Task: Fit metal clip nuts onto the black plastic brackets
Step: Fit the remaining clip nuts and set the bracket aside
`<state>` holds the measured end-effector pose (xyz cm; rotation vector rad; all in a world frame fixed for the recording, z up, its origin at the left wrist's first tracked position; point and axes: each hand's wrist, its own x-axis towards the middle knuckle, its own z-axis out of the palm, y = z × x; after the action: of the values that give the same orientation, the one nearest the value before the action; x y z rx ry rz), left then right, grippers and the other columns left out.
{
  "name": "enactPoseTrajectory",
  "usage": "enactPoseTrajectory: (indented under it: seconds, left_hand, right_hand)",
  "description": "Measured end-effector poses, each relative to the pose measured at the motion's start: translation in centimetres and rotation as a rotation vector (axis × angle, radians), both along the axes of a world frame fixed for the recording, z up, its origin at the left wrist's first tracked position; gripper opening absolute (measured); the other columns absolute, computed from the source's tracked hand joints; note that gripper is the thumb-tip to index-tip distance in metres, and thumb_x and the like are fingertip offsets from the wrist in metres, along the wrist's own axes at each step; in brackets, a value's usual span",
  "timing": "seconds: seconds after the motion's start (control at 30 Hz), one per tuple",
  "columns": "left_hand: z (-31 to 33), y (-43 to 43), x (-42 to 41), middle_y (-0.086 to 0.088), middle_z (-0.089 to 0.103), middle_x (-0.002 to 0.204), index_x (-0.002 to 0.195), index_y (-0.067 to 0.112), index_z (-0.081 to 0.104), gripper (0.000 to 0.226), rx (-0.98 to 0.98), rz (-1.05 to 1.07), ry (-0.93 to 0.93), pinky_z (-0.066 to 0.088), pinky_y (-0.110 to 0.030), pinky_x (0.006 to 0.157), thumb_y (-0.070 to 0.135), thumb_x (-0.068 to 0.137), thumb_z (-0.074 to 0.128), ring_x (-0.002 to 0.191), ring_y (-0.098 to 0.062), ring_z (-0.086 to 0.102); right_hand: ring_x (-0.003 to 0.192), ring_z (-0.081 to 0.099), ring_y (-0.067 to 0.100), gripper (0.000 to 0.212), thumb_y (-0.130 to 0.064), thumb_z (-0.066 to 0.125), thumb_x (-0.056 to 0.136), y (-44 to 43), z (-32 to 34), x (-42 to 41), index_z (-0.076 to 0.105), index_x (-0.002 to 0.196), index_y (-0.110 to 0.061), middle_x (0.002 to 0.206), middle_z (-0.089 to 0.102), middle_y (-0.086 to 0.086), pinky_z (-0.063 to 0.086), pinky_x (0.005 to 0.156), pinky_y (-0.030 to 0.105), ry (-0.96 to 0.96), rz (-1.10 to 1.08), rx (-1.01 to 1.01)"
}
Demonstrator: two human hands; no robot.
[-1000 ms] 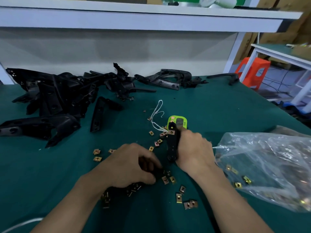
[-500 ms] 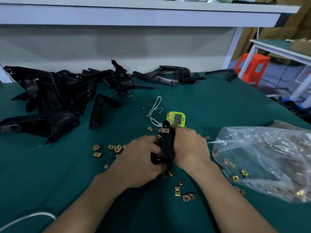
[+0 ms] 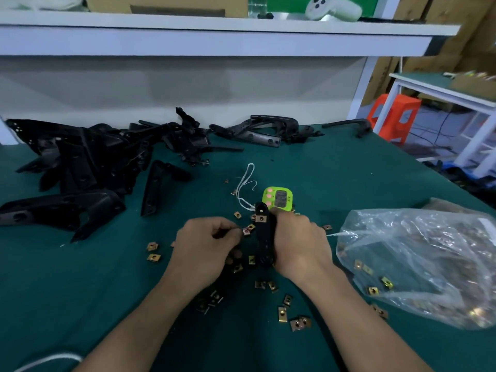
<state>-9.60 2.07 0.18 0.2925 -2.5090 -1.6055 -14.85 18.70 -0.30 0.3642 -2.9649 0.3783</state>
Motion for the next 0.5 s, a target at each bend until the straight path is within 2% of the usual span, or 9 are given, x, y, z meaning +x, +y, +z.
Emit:
enactPoseTrajectory:
  seconds: [0.07,0.17,0.27,0.37,0.43,0.5]
  left_hand:
    - [-0.1,-0.5,0.0,0.001,0.076,0.069,0.073,0.029,0.078,0.021,0.126,0.006,-0.013,0.062,-0.026,0.068,0.015,0.087,0.072,0.07,-0.017,0.075]
    - [-0.6,-0.7,0.0,0.007,0.076,0.072,0.074,0.031,0.078,0.014,0.105,0.069,0.1,0.057,-0.018,0.068,0.019,0.078,0.082,0.07,-0.009,0.073]
    - [-0.9,-0.7,-0.1,0.016,0.077,0.082,0.08,0.037,0.079,0.032,0.117,0.088,0.189,0.056,-0.014,0.076,0.005,0.082,0.078,0.077,0.0,0.073]
    - [-1.1,-0.8,-0.2,0.019,0.078,0.097,0.102,0.04,0.074,0.051,0.163,0.059,0.2,0.058,-0.021,0.087,-0.009,0.088,0.068,0.093,-0.001,0.074]
    - [-1.0,-0.9,-0.1,0.011,0.08,0.096,0.111,0.039,0.07,0.052,0.239,0.035,0.192,0.059,-0.021,0.081,-0.008,0.087,0.07,0.089,-0.007,0.076]
    - [-1.0,-1.0,-0.1,0.003,0.08,0.088,0.102,0.035,0.075,0.044,0.312,0.01,0.166,0.059,-0.019,0.069,-0.005,0.084,0.076,0.076,-0.012,0.076]
  right_hand:
    - [0.082,0.067,0.032,0.036,-0.011,0.064,0.075,0.0,0.0,0.0,0.055,0.104,-0.03,0.089,0.068,0.001,0.039,0.065,0.034,0.0,0.001,0.011]
    - [0.084,0.067,0.033,0.039,-0.012,0.065,0.075,0.0,0.0,0.0,0.055,0.107,-0.032,0.091,0.068,0.002,0.04,0.065,0.034,0.005,0.0,0.019]
    - [0.085,0.067,0.032,0.045,-0.011,0.068,0.073,0.0,0.0,0.1,0.054,0.11,-0.033,0.092,0.068,0.001,0.04,0.065,0.034,0.005,0.013,0.03]
    - [0.083,0.067,0.031,0.042,-0.013,0.068,0.074,-0.1,-0.1,0.2,0.053,0.107,-0.033,0.09,0.068,0.001,0.039,0.064,0.034,0.018,0.019,0.03]
    - [0.082,0.067,0.031,0.04,-0.014,0.069,0.075,-0.2,-0.1,0.2,0.053,0.107,-0.033,0.089,0.068,0.001,0.039,0.064,0.033,0.025,0.025,0.026]
    - [0.082,0.067,0.032,0.042,-0.013,0.069,0.074,-0.2,-0.1,0.1,0.053,0.107,-0.033,0.089,0.068,0.001,0.039,0.064,0.033,0.024,0.019,0.025]
